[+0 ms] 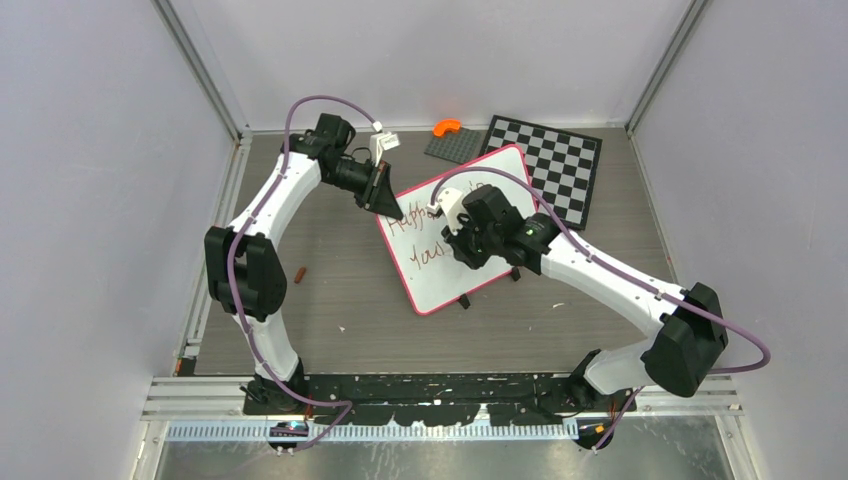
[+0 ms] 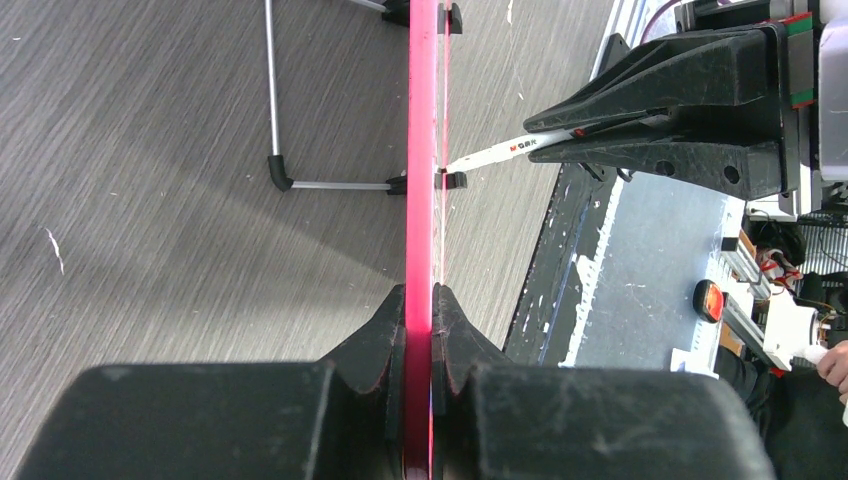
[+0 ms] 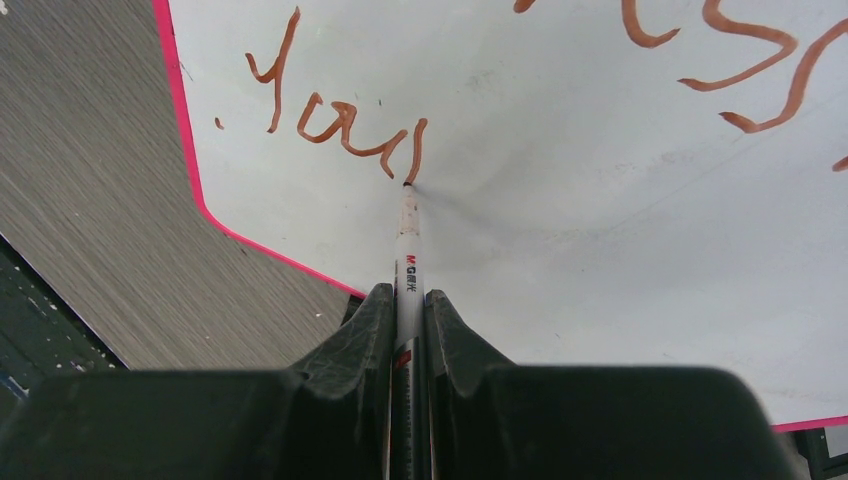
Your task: Write a sentence on the whiteboard
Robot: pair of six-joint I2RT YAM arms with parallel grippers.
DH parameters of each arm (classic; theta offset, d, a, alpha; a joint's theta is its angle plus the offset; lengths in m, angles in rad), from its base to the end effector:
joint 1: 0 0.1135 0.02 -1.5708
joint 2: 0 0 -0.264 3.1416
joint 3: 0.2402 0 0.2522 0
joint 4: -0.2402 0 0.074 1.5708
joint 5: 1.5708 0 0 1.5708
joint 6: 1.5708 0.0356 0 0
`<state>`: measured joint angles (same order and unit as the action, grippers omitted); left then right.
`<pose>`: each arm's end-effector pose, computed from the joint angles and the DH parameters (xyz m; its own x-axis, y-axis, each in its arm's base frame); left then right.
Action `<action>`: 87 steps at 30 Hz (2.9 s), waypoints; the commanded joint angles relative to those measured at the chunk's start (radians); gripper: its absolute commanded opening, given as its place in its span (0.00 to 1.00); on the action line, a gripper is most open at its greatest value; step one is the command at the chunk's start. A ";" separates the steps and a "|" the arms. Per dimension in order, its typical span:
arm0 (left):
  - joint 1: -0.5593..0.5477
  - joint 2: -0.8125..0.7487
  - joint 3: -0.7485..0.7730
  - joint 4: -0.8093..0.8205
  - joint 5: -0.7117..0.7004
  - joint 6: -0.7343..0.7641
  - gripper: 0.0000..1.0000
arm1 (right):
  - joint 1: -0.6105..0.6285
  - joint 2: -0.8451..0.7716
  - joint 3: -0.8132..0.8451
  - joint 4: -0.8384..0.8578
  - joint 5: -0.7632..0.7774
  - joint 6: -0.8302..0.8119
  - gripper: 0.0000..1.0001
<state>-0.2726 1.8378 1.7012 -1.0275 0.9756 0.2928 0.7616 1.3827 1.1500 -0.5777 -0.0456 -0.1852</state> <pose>0.3558 -0.1301 0.3079 -0.7122 0.3672 -0.5983 0.7019 0.3612 -0.6140 0.2148 0.2071 0.2953 -0.3843 -0.6206 -0.6835 -0.7965 0.5972 -0.0944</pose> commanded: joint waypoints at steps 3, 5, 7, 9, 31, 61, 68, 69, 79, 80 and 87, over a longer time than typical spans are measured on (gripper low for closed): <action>-0.028 0.005 -0.006 -0.051 -0.130 0.092 0.00 | -0.008 0.005 0.045 0.034 0.006 -0.001 0.00; -0.028 0.006 -0.006 -0.052 -0.132 0.091 0.00 | -0.010 0.010 0.063 0.034 0.006 0.005 0.00; -0.028 0.008 -0.006 -0.052 -0.132 0.092 0.00 | -0.009 0.019 0.078 0.036 0.008 0.009 0.00; -0.028 0.005 -0.006 -0.053 -0.132 0.091 0.00 | -0.010 0.026 0.088 0.039 0.011 0.009 0.00; -0.045 0.019 0.015 -0.108 -0.125 0.143 0.00 | -0.068 -0.051 0.143 -0.106 -0.179 -0.017 0.00; -0.140 0.006 0.002 -0.157 -0.206 0.217 0.00 | -0.221 -0.175 -0.047 -0.024 -0.347 0.085 0.00; -0.142 0.014 0.006 -0.158 -0.203 0.218 0.00 | -0.219 -0.163 -0.039 0.009 -0.287 0.097 0.00; -0.142 0.015 0.007 -0.158 -0.203 0.218 0.00 | -0.218 -0.160 -0.036 0.009 -0.270 0.098 0.00; -0.142 0.009 0.004 -0.159 -0.205 0.223 0.00 | -0.219 -0.204 -0.023 -0.138 -0.268 0.029 0.00; -0.141 0.010 0.005 -0.159 -0.204 0.222 0.00 | -0.218 -0.213 -0.022 -0.156 -0.281 0.024 0.00; -0.142 0.022 0.015 -0.158 -0.184 0.209 0.00 | -0.220 -0.247 -0.062 -0.130 -0.187 0.028 0.00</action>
<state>-0.3721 1.8343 1.7447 -1.1213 0.9470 0.4088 0.5457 1.1736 1.1004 -0.7383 -0.2989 -0.1474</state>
